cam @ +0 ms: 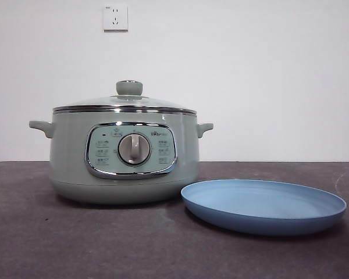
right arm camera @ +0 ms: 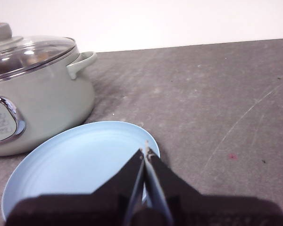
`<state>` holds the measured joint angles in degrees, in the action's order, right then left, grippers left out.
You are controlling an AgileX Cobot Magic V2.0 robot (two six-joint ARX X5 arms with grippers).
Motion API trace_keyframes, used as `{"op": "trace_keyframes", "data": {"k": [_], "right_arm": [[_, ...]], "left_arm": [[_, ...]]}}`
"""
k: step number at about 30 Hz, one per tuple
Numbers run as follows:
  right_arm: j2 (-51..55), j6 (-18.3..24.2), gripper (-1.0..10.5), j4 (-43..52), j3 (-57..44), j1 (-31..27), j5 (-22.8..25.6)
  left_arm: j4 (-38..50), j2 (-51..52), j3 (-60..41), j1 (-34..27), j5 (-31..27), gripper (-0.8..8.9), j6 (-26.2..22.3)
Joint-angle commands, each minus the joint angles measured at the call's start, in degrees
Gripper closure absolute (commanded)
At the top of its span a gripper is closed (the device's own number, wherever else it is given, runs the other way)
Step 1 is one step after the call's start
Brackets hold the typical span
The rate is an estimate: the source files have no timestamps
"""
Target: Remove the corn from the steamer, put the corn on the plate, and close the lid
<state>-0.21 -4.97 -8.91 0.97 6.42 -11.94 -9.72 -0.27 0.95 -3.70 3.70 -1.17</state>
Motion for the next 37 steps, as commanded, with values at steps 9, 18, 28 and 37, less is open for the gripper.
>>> {"op": "trace_keyframes", "data": {"k": [9, 18, 28, 37], "right_arm": [[-0.2, -8.9, 9.6, 5.0, 2.3, 0.0, 0.1], [-7.4, -11.7, 9.6, 2.6, 11.9, 0.0, -0.2], [-26.7, -2.5, 9.6, -12.0, 33.5, 0.0, -11.3], [-40.4, 8.4, 9.6, -29.0, 50.4, 0.2, -26.7]], "left_arm": [[0.4, 0.2, 2.9, -0.1, 9.3, 8.2, 11.9], [-6.5, -1.0, 14.9, -0.2, 10.2, 8.2, 15.1], [-15.3, -9.8, 28.7, -0.2, 20.8, 8.2, 14.5], [-19.6, -19.9, 36.7, -0.2, 32.7, 8.2, 14.4]]}}
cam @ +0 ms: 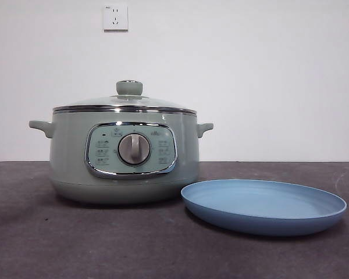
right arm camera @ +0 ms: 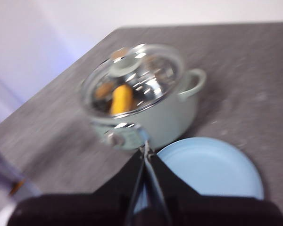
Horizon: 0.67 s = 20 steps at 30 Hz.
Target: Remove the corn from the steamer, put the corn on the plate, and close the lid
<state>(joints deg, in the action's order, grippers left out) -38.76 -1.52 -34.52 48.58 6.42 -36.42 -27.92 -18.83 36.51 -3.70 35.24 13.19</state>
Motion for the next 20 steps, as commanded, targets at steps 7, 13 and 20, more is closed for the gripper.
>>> {"op": "trace_keyframes", "data": {"k": [7, 13, 20], "right_arm": [[-6.2, 10.1, 9.6, -12.5, 7.4, 1.9, -3.9], [-6.4, 10.1, 9.3, -12.7, 7.4, 2.0, -3.9], [-6.4, 8.8, 3.7, -12.7, 7.4, 2.0, -3.8]], "left_arm": [[-8.7, -5.0, 5.8, -0.2, 1.4, 8.2, -4.7], [-9.8, -5.1, 6.4, -0.2, 2.5, 8.07, -4.5], [-10.3, -5.2, 6.4, -0.2, 2.9, 3.11, -4.2]]}}
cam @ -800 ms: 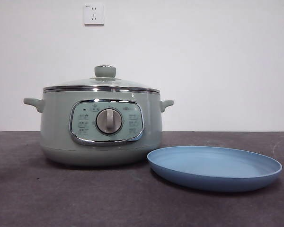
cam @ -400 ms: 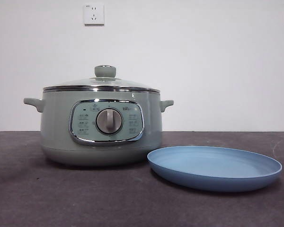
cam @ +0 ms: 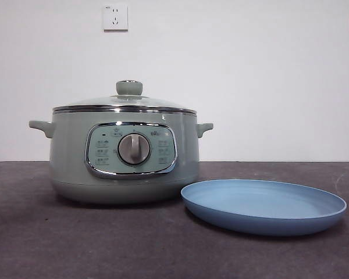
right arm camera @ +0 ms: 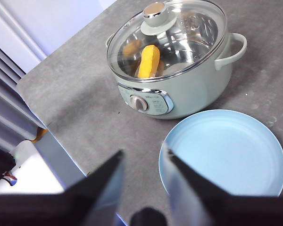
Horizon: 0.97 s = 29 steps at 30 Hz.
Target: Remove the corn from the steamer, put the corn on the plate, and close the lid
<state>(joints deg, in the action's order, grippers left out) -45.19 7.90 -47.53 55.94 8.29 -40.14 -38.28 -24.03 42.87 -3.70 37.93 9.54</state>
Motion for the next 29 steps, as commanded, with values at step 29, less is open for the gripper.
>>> {"op": "trace_keyframes", "data": {"k": [29], "right_arm": [[0.1, -0.6, 3.5, 0.2, 0.1, 0.1, 0.0]], "left_arm": [[17.9, -37.0, 19.9, 14.3, -8.2, 3.15, -6.6]]}}
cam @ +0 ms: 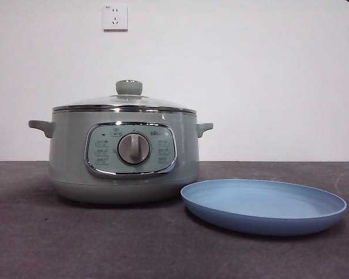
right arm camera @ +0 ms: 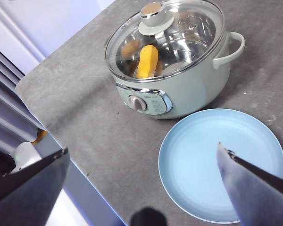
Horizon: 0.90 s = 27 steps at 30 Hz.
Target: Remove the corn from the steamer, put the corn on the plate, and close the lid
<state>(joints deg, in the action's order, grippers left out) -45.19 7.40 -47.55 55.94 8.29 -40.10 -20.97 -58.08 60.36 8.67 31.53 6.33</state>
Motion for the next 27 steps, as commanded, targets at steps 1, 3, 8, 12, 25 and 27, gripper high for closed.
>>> {"op": "trace_keyframes", "data": {"k": [1, 3, 8, 12, 25, 27], "right_arm": [[0.1, -0.1, 3.5, 0.3, 0.1, 0.1, -0.1], [0.0, -0.1, 3.5, 0.3, 0.1, 0.1, -0.1], [0.0, -0.6, 3.5, -0.3, 0.0, 0.1, 0.0], [-0.2, -0.5, 3.5, -1.7, 0.1, 0.1, 0.0], [-0.2, -0.5, 3.5, -2.0, 0.1, 0.1, 0.0], [-0.2, -0.5, 3.5, -2.0, 0.1, 0.1, 0.0]], "left_arm": [[1.0, -4.8, 3.6, 2.8, -2.8, 3.15, -3.8], [3.5, -8.8, 5.6, 4.7, -4.8, 3.15, -4.8], [10.4, -17.6, 8.4, 8.1, -9.8, 3.15, -5.7], [14.6, -23.2, 8.4, 9.7, -12.7, 3.15, -6.7], [21.2, -34.3, 8.4, 13.4, -20.1, 3.15, -8.6], [21.0, -35.1, 8.4, 13.7, -21.1, 3.15, -8.5]]}}
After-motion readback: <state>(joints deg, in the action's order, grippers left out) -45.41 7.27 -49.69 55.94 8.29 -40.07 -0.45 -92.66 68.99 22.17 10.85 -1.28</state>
